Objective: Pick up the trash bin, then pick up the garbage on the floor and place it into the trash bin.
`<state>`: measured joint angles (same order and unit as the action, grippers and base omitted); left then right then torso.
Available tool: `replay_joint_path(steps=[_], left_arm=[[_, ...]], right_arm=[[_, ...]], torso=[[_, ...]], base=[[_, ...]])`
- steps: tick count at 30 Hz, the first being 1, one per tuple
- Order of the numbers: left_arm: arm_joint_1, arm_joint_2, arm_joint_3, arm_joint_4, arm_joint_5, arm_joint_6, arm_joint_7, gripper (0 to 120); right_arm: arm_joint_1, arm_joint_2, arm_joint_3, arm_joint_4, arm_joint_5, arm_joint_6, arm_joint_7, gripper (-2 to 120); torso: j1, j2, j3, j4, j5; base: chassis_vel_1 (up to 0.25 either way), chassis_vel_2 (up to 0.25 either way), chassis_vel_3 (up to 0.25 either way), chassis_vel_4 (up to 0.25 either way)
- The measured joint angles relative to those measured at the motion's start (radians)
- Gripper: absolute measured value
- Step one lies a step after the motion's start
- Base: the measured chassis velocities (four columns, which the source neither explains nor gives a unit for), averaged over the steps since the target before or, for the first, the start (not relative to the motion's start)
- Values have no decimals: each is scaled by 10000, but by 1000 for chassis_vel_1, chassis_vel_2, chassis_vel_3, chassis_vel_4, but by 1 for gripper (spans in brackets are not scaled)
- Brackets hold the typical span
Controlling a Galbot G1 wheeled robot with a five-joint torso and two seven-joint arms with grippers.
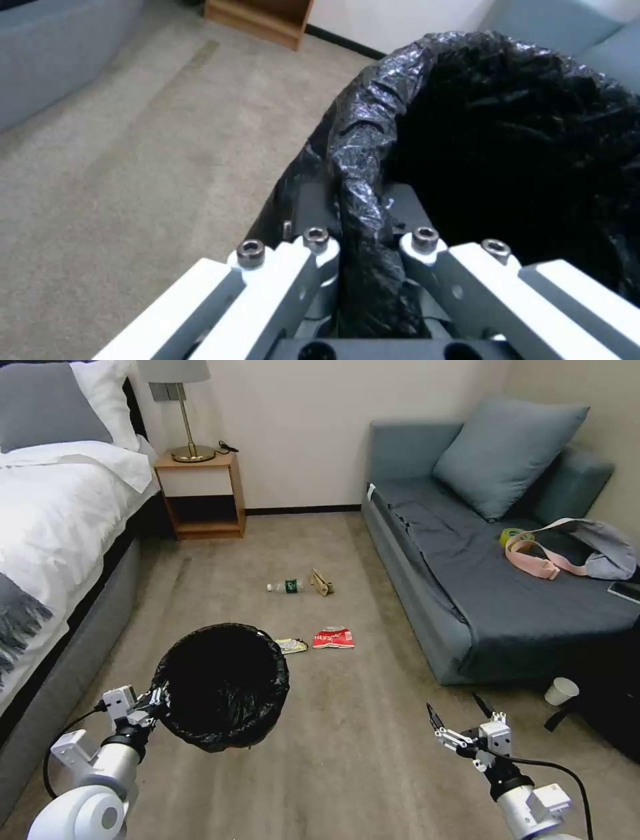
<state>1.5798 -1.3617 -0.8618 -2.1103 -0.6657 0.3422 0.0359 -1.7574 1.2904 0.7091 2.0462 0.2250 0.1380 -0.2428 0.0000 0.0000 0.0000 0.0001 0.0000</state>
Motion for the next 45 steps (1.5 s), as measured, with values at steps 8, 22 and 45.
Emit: replay_joint_path(steps=[8, 22, 45], left_arm=[[52, -30, -3, -31, -18, 0, -7, 5], [20, -14, -10, -19, -63, -10, 4, 5], [-102, 33, -42, 77, -92, -10, 10, 5]], right_arm=[[-4, -1, 18, -10, -2, 0, -22, 100], [-10, 8, 42, -50, -34, 15, -38, 100], [94, -8, -12, -153, 9, 15, -95, 100]], torso=[[0, 0, 0, -1, 0], [0, 0, 0, -1, 0], [0, 0, 0, -1, 0]], base=[[0, 0, 0, 0], [0, 0, 0, 0], [0, 0, 0, 0]])
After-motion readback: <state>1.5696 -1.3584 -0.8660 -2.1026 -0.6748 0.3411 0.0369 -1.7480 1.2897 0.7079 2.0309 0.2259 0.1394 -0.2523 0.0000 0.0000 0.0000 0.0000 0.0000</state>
